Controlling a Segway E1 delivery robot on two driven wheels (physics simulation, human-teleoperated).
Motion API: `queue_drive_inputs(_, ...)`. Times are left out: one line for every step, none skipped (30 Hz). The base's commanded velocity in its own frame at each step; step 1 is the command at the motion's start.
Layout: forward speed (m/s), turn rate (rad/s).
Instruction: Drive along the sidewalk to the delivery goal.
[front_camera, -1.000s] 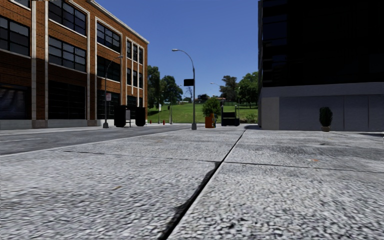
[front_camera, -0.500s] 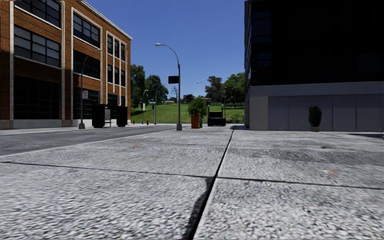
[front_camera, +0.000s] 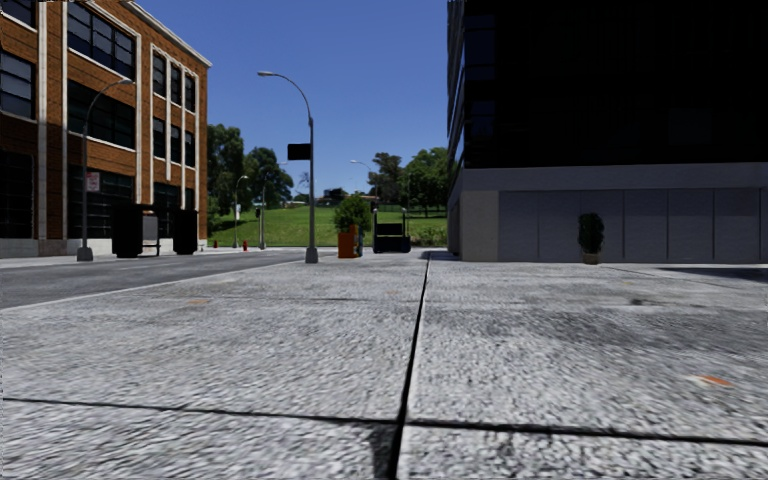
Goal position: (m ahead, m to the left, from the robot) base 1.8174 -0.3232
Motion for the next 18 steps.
queue_drive_inputs(2.0, -0.37)
queue_drive_inputs(2.0, -0.37)
queue_drive_inputs(2.0, -0.37)
queue_drive_inputs(2.0, -0.37)
queue_drive_inputs(2.0, -0.37)
queue_drive_inputs(2.0, -0.37)
queue_drive_inputs(2.0, -0.37)
queue_drive_inputs(2.0, -0.37)
queue_drive_inputs(2.0, -0.37)
queue_drive_inputs(2.0, -0.37)
queue_drive_inputs(2.0, -0.37)
queue_drive_inputs(2.0, -0.28)
queue_drive_inputs(2.0, 0.0)
queue_drive_inputs(2.0, 0.0)
queue_drive_inputs(2.0, 0.0)
queue_drive_inputs(2.0, 0.0)
queue_drive_inputs(2.0, 0.0)
queue_drive_inputs(2.0, 0.0)
